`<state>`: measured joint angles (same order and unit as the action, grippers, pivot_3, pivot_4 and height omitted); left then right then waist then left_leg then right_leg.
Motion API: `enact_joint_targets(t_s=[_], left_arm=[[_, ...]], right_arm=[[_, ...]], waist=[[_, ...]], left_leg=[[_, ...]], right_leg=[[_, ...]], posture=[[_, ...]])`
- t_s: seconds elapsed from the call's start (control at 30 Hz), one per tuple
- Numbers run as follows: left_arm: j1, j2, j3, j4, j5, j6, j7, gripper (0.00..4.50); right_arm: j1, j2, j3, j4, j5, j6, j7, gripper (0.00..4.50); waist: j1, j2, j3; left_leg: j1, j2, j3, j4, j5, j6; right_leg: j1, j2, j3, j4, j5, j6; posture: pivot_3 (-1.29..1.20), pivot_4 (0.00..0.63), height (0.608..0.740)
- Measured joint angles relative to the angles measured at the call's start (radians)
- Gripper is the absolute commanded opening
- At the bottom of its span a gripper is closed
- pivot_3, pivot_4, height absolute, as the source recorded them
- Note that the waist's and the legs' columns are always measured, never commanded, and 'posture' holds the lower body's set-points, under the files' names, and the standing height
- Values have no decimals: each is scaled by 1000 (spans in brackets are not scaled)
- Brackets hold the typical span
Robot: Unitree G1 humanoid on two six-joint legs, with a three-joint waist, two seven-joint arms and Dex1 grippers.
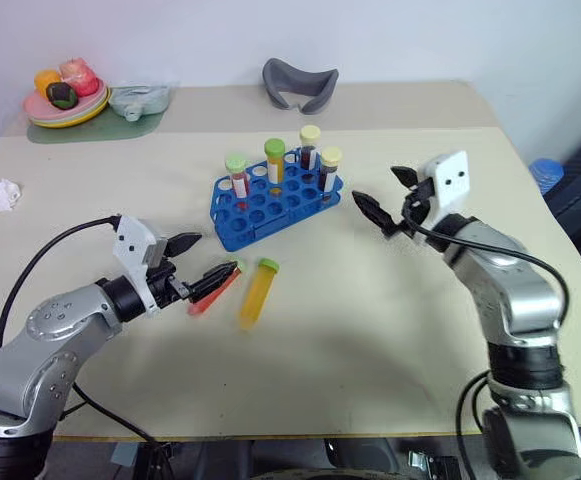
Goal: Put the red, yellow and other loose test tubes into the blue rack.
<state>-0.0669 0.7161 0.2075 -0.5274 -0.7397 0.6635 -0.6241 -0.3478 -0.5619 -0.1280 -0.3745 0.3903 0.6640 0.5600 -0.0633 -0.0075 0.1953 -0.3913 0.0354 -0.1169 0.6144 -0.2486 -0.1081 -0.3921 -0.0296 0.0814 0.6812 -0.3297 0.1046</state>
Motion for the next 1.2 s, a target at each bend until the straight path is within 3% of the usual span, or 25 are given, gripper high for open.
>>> enact_joint_targets(t_s=[0.13, 0.3, 0.63, 0.83, 1.07, 1.2], left_arm=[[-45, 27, -13, 53, -37, 17, -101, 4500], [-70, 88, -42, 82, -7, 25, -173, 4500], [-125, 259, -98, 92, 34, 115, -298, 4500], [-291, 287, -108, 94, -95, 350, -288, 4500], [-609, 266, -118, 143, -362, 842, -161, 4500], [-733, 273, -238, 234, -502, 943, -26, 4500]], right_arm=[[153, -155, -77, -132, 105, 82, 133, 4396], [319, -310, -153, -203, 174, 47, 334, 4396], [366, -383, -195, -208, 220, -83, 546, 4396], [325, -384, -149, -186, 213, -121, 569, 4396], [270, -384, -95, -149, 193, -146, 564, 4396], [233, -382, -68, -132, 181, -153, 558, 4396]], waist=[[6, -1, 1], [6, -2, 1], [14, -6, 4], [19, -7, 5], [17, -8, 5], [17, -8, 5]], left_leg=[[0, 0, 1, 0, 0, 0], [0, 0, 1, 0, 0, 0], [0, 0, 1, 0, 0, 0], [0, 0, 1, 1, 0, 0], [0, 0, 0, 1, 0, 0], [0, 0, 0, 2, 0, 0]], right_leg=[[0, 0, 0, -2, 0, 0], [1, 0, 1, -2, 0, 0], [1, 0, 0, -2, 0, 0], [1, 0, 0, -2, 0, 0], [1, 0, 0, -2, 0, 1], [1, 0, 0, -1, 0, 1]], posture=[[0, 150, 740], [0, 150, 740], [0, 150, 740], [0, 150, 740], [0, 150, 740], [0, 150, 740]])
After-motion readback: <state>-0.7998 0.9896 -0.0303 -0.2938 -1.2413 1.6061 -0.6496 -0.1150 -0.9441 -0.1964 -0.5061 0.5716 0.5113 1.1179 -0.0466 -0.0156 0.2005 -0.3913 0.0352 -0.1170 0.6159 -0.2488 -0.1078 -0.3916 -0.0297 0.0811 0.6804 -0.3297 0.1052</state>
